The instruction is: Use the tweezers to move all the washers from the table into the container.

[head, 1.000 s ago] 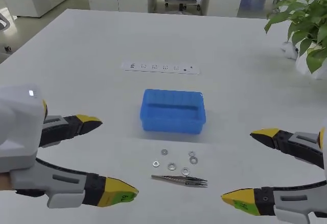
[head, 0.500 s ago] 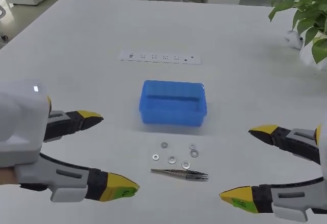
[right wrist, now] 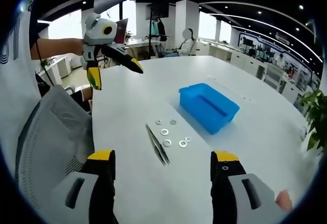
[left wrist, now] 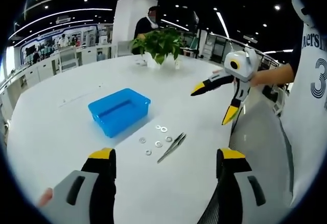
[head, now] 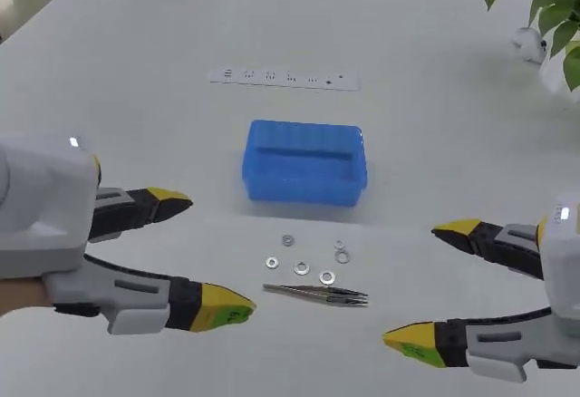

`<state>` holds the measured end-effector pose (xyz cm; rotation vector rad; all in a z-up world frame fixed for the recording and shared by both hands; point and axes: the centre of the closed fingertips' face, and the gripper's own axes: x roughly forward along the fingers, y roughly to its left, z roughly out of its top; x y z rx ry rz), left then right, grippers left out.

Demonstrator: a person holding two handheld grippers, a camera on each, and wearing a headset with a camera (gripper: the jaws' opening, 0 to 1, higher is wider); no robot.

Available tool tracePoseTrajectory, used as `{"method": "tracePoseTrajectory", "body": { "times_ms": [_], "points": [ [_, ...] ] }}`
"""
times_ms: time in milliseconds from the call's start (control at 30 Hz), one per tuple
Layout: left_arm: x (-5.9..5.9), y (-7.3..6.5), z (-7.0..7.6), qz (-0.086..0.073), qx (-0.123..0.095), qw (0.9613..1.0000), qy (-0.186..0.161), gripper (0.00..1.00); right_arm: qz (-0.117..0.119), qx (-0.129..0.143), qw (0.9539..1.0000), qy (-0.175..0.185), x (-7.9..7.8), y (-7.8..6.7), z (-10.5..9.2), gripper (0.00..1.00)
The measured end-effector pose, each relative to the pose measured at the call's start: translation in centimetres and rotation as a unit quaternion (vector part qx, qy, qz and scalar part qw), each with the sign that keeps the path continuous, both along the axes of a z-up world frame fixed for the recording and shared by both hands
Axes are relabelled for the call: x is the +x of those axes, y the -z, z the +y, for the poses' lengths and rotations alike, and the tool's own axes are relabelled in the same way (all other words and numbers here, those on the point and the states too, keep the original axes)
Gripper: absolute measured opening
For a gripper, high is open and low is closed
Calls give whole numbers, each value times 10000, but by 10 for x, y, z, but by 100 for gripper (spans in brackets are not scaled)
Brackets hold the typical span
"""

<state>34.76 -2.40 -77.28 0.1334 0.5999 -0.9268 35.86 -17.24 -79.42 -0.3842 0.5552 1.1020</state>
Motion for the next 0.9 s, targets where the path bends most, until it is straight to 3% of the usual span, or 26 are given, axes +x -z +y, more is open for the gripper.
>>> {"method": "tracePoseTrajectory", "body": {
  "times_ms": [133, 267, 367, 500, 733, 800, 900],
  "points": [
    [-2, 19, -1, 222, 23, 9997, 44, 80, 96, -55, 9998, -137, 4, 11, 9, 74],
    [0, 31, -3, 242, 104, 9996, 143, 78, 180, -6, 9994, -291, 7, 20, 20, 63],
    [2, 36, -8, 371, 24, 9991, 209, 78, 363, -24, 9988, -323, 9, 32, 28, 62],
    [11, 37, -21, 501, -291, 9981, 222, 75, 503, -102, 9980, -374, 10, 44, 34, 57],
    [14, 62, -38, 781, -120, 9954, 533, 73, 701, -473, 9937, -738, 4, 70, 47, 44],
    [14, 68, -40, 902, -71, 9944, 548, 71, 764, -493, 9928, -778, 4, 73, 51, 41],
    [15, 73, -39, 955, -12, 9939, 542, 67, 731, -506, 9925, -838, 6, 74, 55, 36]
  ]
}}
